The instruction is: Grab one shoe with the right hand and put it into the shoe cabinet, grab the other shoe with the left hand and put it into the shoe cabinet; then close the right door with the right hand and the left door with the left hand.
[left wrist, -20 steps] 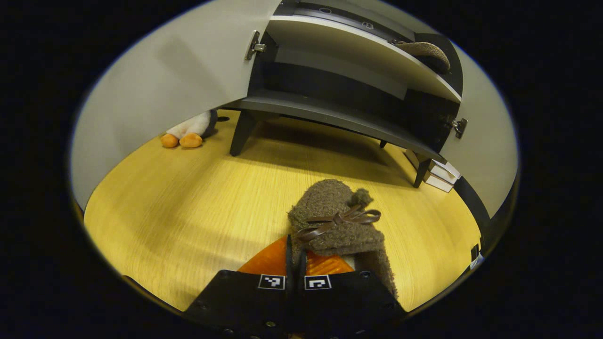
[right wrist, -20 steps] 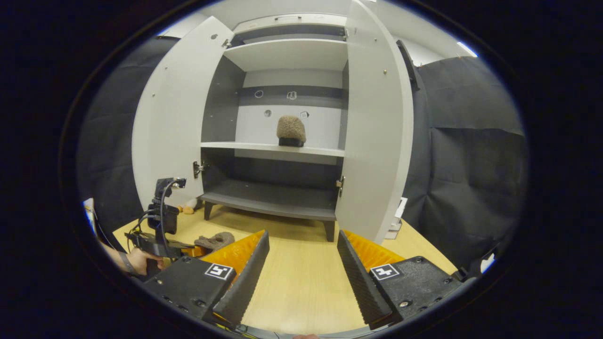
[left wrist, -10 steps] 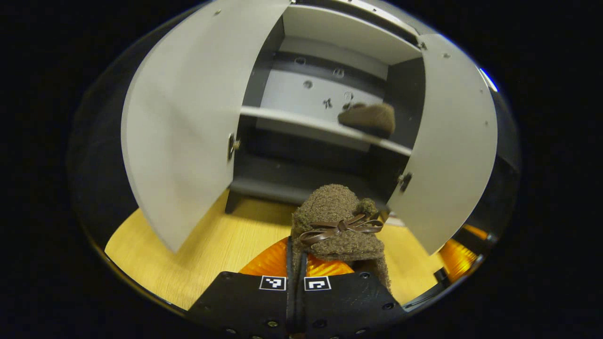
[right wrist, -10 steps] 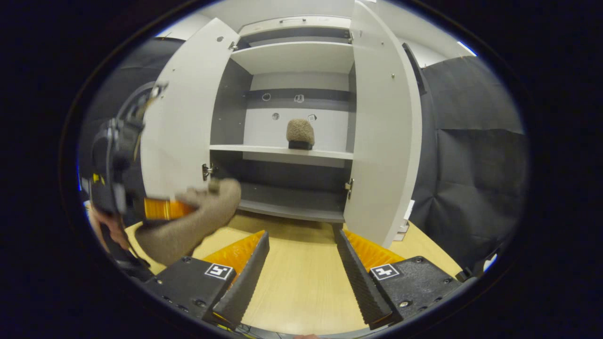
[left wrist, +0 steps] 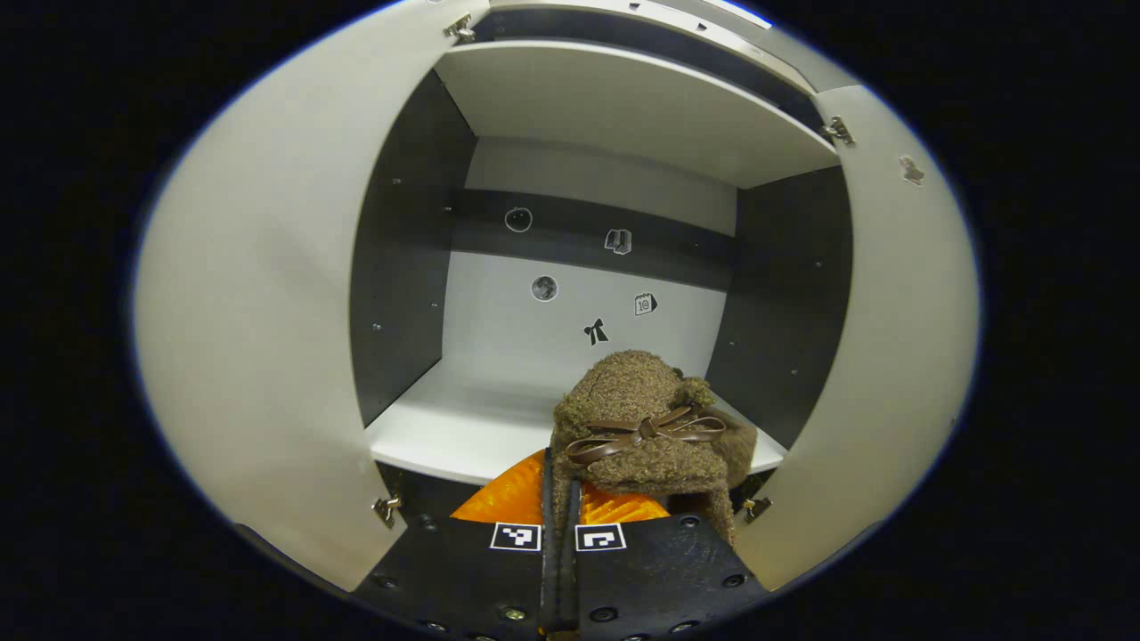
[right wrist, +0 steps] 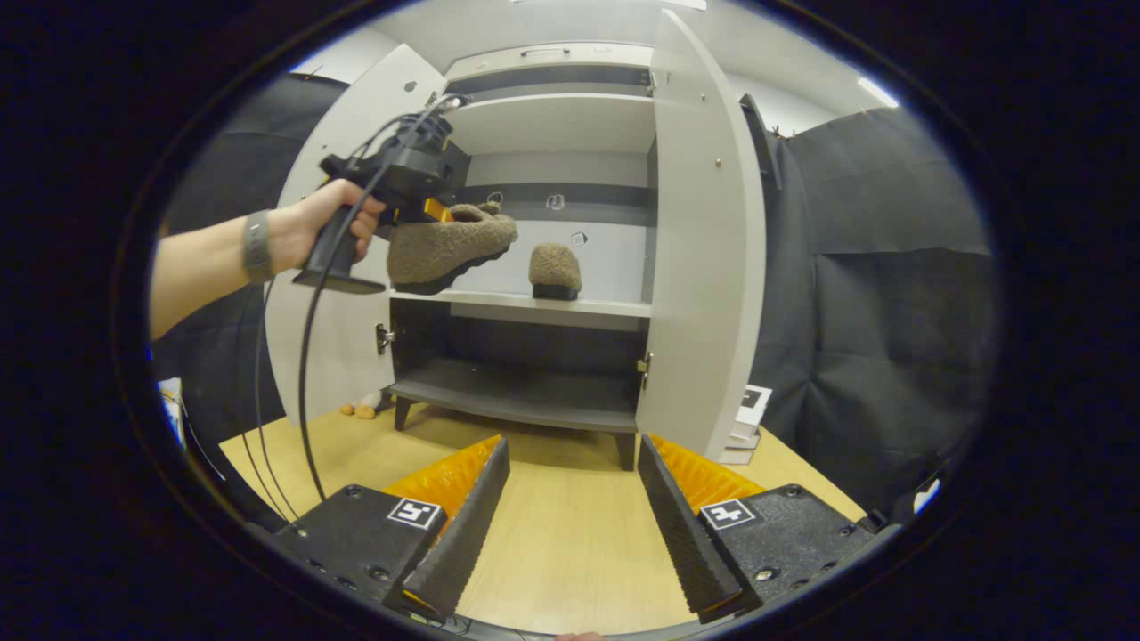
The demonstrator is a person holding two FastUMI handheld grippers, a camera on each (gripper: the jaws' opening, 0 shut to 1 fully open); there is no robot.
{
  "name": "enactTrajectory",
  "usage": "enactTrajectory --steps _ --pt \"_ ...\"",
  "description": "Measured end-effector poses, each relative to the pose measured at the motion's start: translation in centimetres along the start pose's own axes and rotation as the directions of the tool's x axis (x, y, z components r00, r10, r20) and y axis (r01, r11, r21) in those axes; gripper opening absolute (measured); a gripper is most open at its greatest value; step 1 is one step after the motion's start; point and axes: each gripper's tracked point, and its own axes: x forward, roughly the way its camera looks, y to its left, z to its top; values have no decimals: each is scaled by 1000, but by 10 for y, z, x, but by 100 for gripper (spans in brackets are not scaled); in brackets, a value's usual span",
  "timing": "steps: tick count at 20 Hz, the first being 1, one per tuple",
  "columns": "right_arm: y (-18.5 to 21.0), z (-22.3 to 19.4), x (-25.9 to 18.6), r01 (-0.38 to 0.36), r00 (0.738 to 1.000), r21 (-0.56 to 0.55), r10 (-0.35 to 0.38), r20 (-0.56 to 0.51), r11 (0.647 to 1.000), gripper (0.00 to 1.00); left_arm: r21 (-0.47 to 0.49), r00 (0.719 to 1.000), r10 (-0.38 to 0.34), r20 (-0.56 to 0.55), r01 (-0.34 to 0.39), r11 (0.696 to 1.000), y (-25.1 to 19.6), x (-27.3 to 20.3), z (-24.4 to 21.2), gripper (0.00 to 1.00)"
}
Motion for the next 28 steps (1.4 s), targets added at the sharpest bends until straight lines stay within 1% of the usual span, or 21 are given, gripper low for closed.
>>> enactTrajectory --steps 2,3,5,7,10,11,12,13,14,15,16,17,18,19,20,21,22,23,26,28 --pt "-11 0 -3 27 1000 2 -27 -3 1000 91 -27 997 39 -66 -41 999 8 39 3 0" --pt "-15 0 -5 37 999 10 -37 -5 999 91 -33 995 57 -79 -59 998 13 53 6 0" --pt "-24 2 -8 61 998 19 -61 1 998 91 -15 990 90 -104 -92 996 21 82 7 0" --pt "-32 4 -10 86 996 16 -86 11 996 91 -12 982 117 -149 -120 993 25 102 -2 0" --pt "-40 0 -10 115 993 10 -115 7 993 92 -56 968 129 -215 -145 988 29 120 -17 0" --pt "-43 -2 -10 121 993 15 -121 4 993 91 -62 967 127 -221 -144 988 30 122 -15 10" --pt "-44 -4 -10 124 992 22 -124 -1 992 91 -61 967 131 -220 -147 987 31 123 -13 0" --pt "-44 -6 -10 126 992 28 -126 -9 992 91 -66 965 123 -233 -142 988 30 121 -14 0" --pt "-45 -9 -9 128 992 33 -127 -14 991 91 -87 965 93 -244 -118 989 25 121 -14 2" --pt "-45 -8 -8 128 992 35 -127 -15 991 91 -111 963 68 -262 -100 989 22 117 -18 22" --pt "-44 -9 -8 127 992 36 -127 -13 991 91 -124 961 56 -270 -92 988 21 114 -19 5" --pt "-43 -8 -7 123 992 35 -123 -13 992 91 -127 960 54 -276 -93 988 23 108 -18 24" --pt "-41 -8 -6 118 993 33 -117 -11 993 91 -123 959 59 -277 -96 988 25 102 -17 26" --pt "-39 -7 -5 112 994 28 -111 -10 993 91 -118 960 54 -275 -90 989 25 92 -15 57" --pt "-37 -8 -5 105 994 24 -105 -9 994 91 -114 963 39 -265 -72 991 22 83 -13 49" --pt "-35 -8 -4 98 995 22 -98 -9 995 91 -109 968 28 -251 -57 992 20 72 -10 62" --pt "-33 -9 -4 90 996 22 -90 -10 996 91 -105 973 17 -232 -42 994 18 60 -7 66" --pt "-29 -9 -3 82 997 23 -81 -12 996 91 -103 979 8 -204 -30 994 17 46 -3 74" --pt "-23 -9 -2 57 998 26 -57 -13 998 91 -119 996 -36 -86 26 993 10 -1 16 75" --pt "-19 -7 -2 41 999 33 -40 -13 999 91 -117 997 -83 -8 82 990 1 -38 22 78"
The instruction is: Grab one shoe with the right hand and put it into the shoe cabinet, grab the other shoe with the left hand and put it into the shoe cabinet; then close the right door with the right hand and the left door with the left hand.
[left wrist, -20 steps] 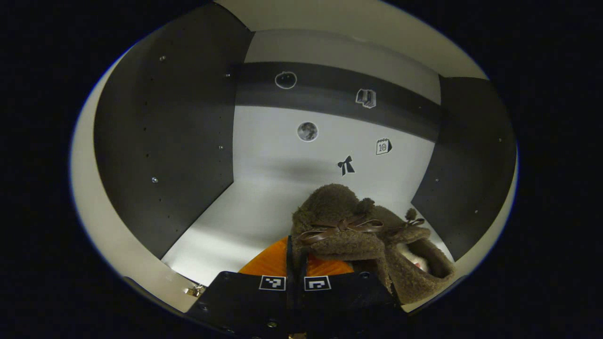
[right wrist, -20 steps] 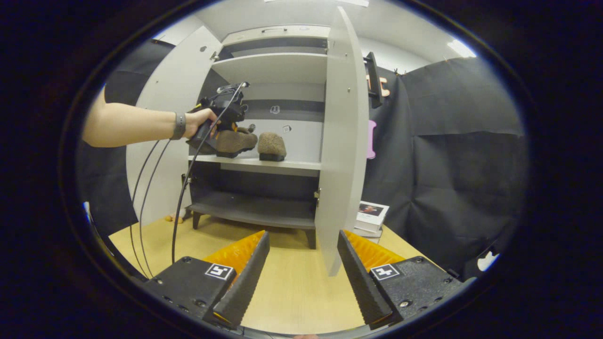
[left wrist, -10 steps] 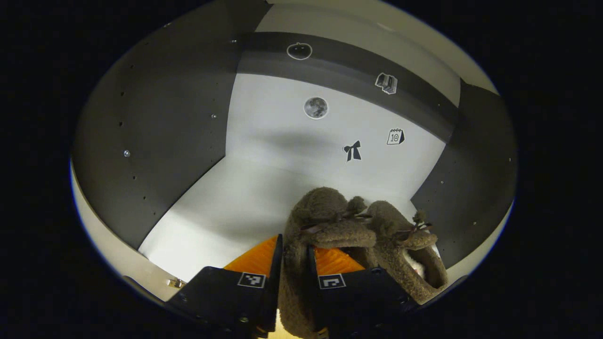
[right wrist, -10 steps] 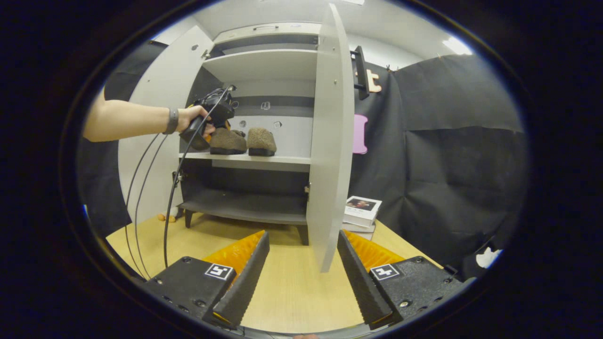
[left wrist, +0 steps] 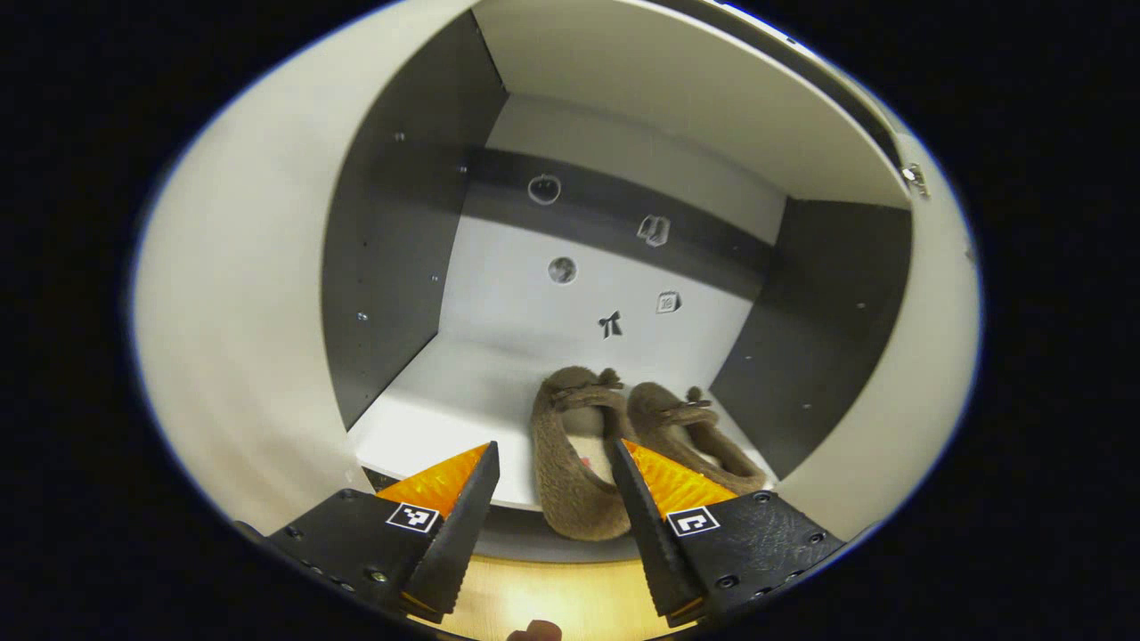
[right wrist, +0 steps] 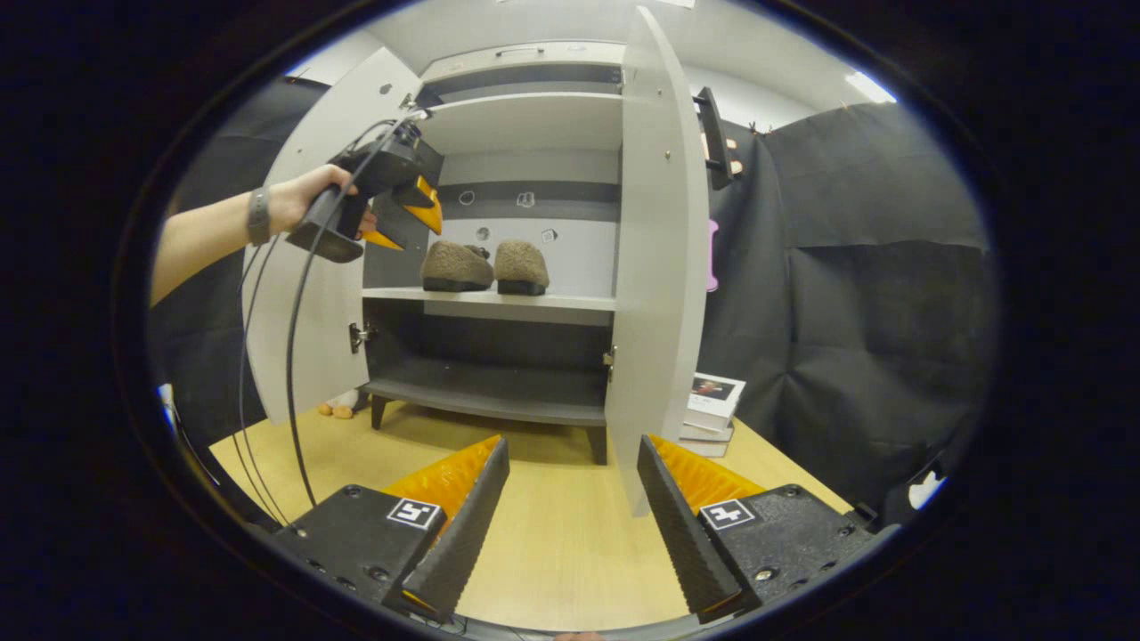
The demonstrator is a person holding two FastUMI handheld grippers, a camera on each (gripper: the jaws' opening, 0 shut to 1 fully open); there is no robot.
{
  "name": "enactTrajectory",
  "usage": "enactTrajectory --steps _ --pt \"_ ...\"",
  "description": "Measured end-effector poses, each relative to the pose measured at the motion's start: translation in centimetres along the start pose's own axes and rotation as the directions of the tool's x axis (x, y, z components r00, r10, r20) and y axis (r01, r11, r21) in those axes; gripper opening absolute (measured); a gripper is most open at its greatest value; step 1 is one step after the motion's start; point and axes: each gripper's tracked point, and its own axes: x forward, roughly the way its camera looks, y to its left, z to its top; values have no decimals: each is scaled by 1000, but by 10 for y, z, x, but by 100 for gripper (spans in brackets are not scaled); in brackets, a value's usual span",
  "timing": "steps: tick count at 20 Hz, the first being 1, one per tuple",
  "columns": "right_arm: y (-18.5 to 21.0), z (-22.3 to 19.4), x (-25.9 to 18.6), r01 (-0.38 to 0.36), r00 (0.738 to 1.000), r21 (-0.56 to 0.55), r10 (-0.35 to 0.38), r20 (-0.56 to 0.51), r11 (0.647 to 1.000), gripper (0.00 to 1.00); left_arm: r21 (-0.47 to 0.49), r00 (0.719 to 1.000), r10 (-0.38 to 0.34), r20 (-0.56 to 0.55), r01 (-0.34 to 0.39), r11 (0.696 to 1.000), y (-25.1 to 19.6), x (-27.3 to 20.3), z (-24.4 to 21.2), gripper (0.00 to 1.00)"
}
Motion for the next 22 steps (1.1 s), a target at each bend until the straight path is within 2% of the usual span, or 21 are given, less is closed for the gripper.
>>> enactTrajectory --steps 1,2,3,4,7,11,13,15,19,22 --pt "2 0 0 -5 1000 1 5 2 1000 91 9 999 -16 41 16 1000 -3 -18 2 82" --pt "4 2 -1 -8 1000 2 8 7 1000 91 28 996 -16 92 13 1000 -3 -35 2 70" --pt "4 4 -2 -12 1000 3 12 11 1000 91 58 990 -6 141 -2 998 -2 -51 2 100" --pt "6 5 -3 -17 1000 5 16 15 1000 91 90 985 -11 174 -4 996 -2 -66 -2 92" --pt "9 9 -7 -30 999 9 30 19 999 91 146 965 -59 256 22 989 -17 -113 -26 92" --pt "9 14 -13 -39 999 3 39 24 999 91 241 940 -93 329 11 970 -28 -164 -62 92" --pt "10 14 -15 -44 999 5 44 22 999 91 237 945 -121 305 48 970 -39 -179 -90 92" --pt "11 13 -19 -50 999 15 50 17 999 92 215 951 -117 286 55 975 -43 -188 -110 93" --pt "13 11 -28 -57 998 23 57 13 998 91 280 955 -59 292 -27 960 -37 -207 -144 93" --pt "16 6 -34 -68 998 25 68 3 997 92 300 953 -41 299 -53 953 -39 -218 -167 93"
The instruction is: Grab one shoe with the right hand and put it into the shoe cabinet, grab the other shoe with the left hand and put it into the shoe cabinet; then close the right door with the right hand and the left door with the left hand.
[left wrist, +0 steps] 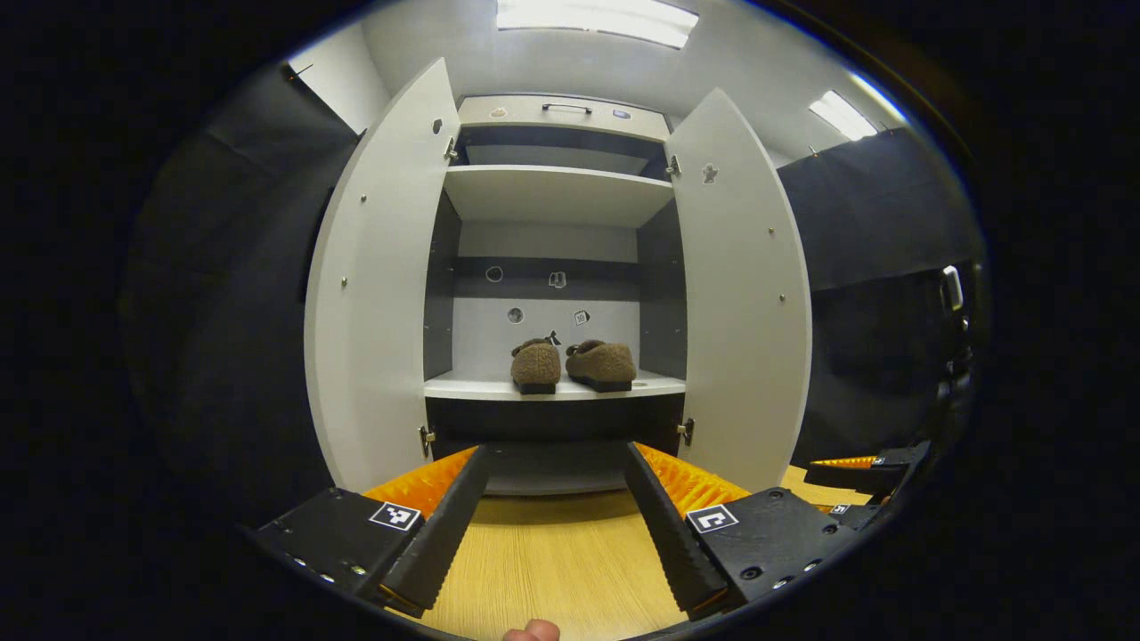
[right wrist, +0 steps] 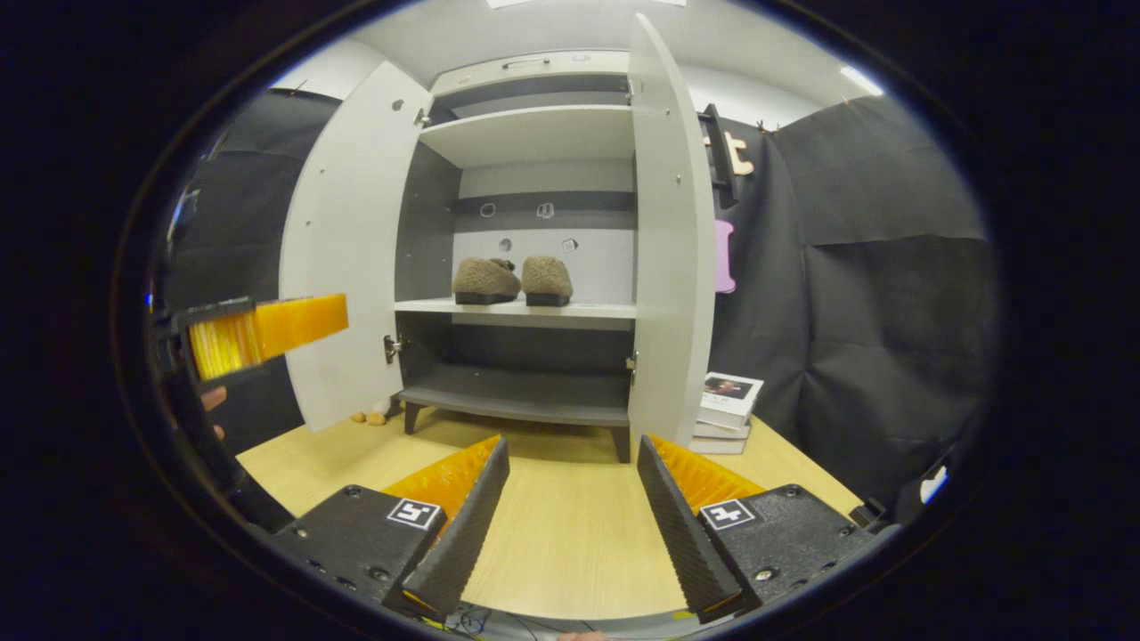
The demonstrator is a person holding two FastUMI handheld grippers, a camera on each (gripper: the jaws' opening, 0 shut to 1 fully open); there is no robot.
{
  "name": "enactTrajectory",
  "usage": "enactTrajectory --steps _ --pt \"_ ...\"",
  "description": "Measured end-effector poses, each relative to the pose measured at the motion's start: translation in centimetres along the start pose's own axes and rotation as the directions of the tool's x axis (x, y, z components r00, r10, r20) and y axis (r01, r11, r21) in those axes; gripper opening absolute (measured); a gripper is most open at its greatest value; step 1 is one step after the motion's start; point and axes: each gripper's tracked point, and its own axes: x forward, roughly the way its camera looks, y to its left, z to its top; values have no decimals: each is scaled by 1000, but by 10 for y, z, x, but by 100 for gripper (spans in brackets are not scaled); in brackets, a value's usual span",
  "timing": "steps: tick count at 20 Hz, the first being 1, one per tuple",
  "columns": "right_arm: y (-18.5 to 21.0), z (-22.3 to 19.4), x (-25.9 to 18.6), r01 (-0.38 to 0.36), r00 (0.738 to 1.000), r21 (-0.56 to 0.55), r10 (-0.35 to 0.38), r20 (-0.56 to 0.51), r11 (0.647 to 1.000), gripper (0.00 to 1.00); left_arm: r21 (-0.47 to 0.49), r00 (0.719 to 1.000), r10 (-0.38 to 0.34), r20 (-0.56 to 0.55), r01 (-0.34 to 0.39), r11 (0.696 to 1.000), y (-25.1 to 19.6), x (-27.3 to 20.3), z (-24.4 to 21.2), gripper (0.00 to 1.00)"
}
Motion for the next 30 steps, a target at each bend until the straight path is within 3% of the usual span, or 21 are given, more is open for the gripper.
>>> enactTrajectory --steps 5,8,14,19,21,26,30 --pt "2 -7 -10 0 1000 15 0 -18 1000 91 -42 998 16 -66 -19 999 -3 -19 -34 93" --pt "-4 10 -19 5 1000 42 -5 -5 999 91 -31 996 29 -83 -32 999 2 -22 -41 93" --pt "-47 101 -37 46 992 94 -57 112 994 100 -49 997 13 -80 -17 999 -1 -19 -42 93" --pt "-139 184 -30 187 968 117 -203 149 975 100 -40 997 -11 -75 8 999 -7 -18 -47 93" --pt "-166 221 -23 205 959 147 -229 170 968 100 -43 997 -16 -81 13 999 -8 -19 -51 93" --pt "-222 282 10 224 941 164 -257 220 961 99 -30 996 -8 -93 5 1000 -4 -21 -55 93" --pt "-232 309 41 201 954 137 -225 198 970 99 -17 995 4 -104 -6 1000 1 -20 -56 93"
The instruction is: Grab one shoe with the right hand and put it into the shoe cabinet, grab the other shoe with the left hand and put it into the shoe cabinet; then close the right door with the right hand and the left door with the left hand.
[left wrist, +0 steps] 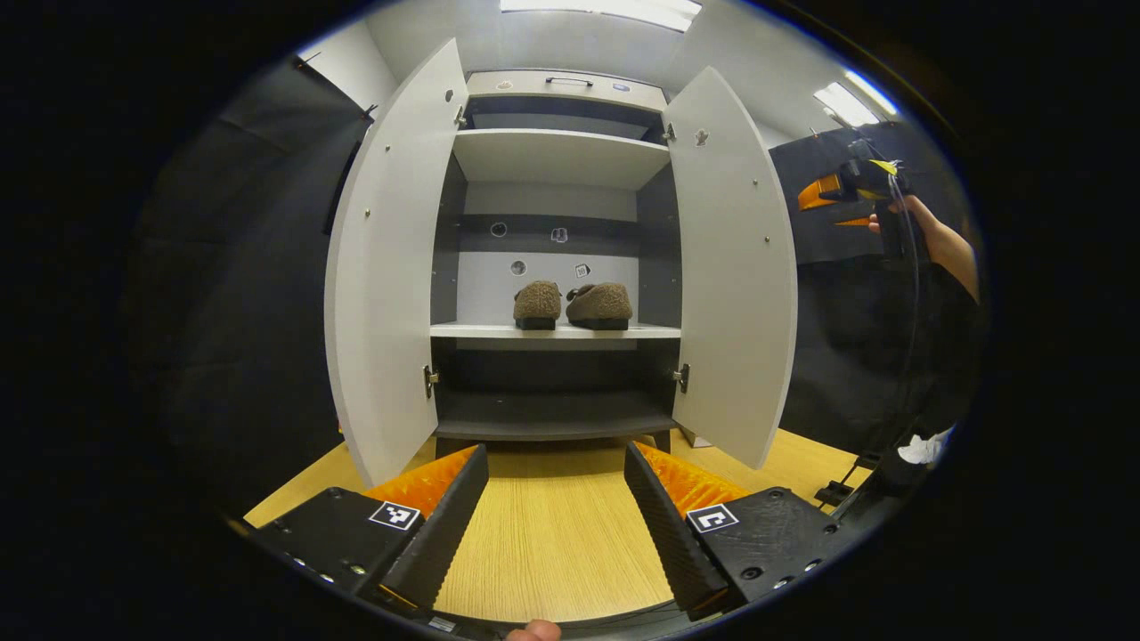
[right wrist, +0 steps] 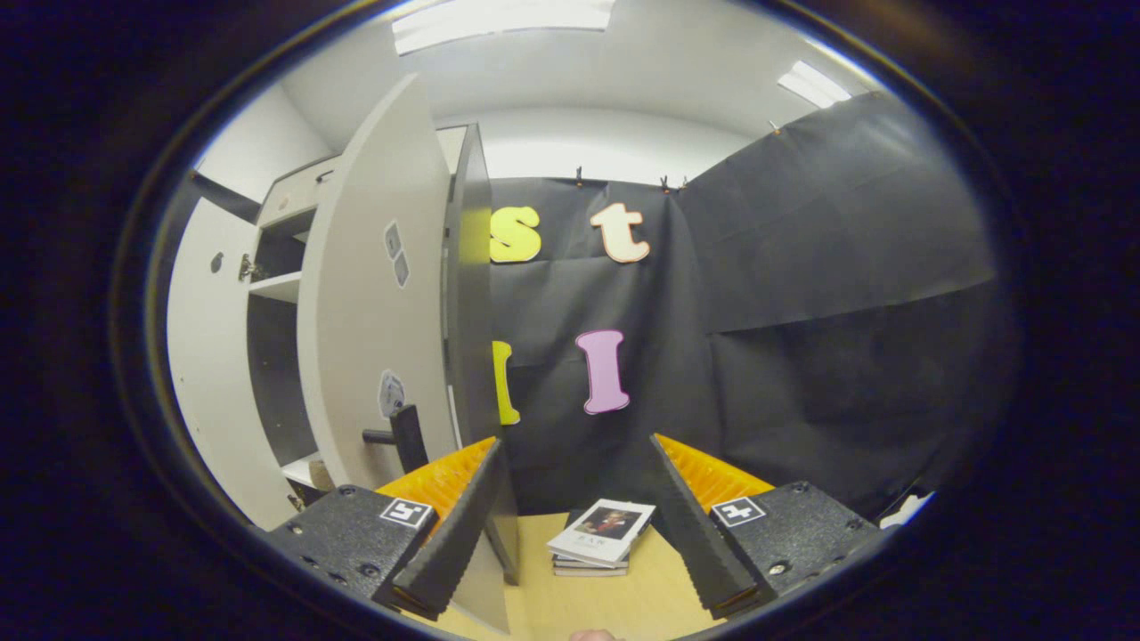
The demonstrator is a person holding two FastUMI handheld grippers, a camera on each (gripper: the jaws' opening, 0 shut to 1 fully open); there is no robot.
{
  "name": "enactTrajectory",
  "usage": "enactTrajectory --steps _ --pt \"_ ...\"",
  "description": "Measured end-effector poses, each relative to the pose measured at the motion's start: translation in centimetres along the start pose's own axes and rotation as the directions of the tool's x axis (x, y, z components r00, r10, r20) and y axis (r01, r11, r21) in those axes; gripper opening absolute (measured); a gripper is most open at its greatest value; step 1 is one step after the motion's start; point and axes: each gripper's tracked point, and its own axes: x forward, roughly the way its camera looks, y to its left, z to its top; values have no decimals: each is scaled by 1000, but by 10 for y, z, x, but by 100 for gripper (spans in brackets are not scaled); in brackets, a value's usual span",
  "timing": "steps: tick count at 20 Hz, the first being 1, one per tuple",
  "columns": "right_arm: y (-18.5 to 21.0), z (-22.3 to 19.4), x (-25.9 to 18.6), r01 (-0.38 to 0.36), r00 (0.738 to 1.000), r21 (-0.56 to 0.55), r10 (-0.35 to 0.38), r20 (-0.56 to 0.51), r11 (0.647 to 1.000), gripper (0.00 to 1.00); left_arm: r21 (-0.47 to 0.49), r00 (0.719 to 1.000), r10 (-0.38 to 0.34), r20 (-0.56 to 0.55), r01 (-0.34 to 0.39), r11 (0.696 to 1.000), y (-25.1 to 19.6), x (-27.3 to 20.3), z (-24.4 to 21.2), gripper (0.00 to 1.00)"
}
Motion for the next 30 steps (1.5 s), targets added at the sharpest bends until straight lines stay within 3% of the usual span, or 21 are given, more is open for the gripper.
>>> enactTrajectory --steps 10,12,13,14,15,16,17,20,21,22,24,30 --pt "35 1 21 -96 995 -18 95 -44 995 97 -6 1000 -10 -9 10 1000 -6 8 -2 93" --pt "46 -4 20 -140 989 14 141 -52 990 90 -12 1000 -14 -4 14 1000 -6 8 0 93" --pt "54 -6 19 -160 985 25 162 -58 987 90 -12 1000 -16 -3 15 1000 -7 9 0 93" --pt "61 -6 18 -175 982 27 176 -67 984 96 -10 1000 -15 -1 15 1000 -6 9 0 93" --pt "69 -7 17 -185 980 17 185 -71 983 96 -10 1000 -15 0 15 1000 -4 9 1 93" --pt "77 -6 17 -190 979 1 190 -72 982 90 -11 1000 -14 -1 14 1000 -2 9 -1 93" --pt "86 -6 16 -194 979 -18 192 -72 981 96 -11 1000 -10 -2 10 1000 1 10 -1 93" --pt "112 -6 14 -222 973 -62 218 -68 973 96 -20 1000 9 -12 -10 1000 13 11 -4 93" --pt "118 -7 15 -226 973 -70 221 -72 972 90 -24 1000 12 -17 -12 1000 15 11 -5 93" --pt "125 -7 16 -235 971 -78 230 -71 969 96 -25 1000 15 -21 -15 1000 17 9 -6 93" --pt "136 -8 21 -242 969 -96 236 -71 966 96 -16 999 26 -21 -27 1000 23 8 -7 93" --pt "187 -20 37 -328 942 -35 324 -87 944 96 -15 998 55 -20 -56 998 33 6 -5 93"
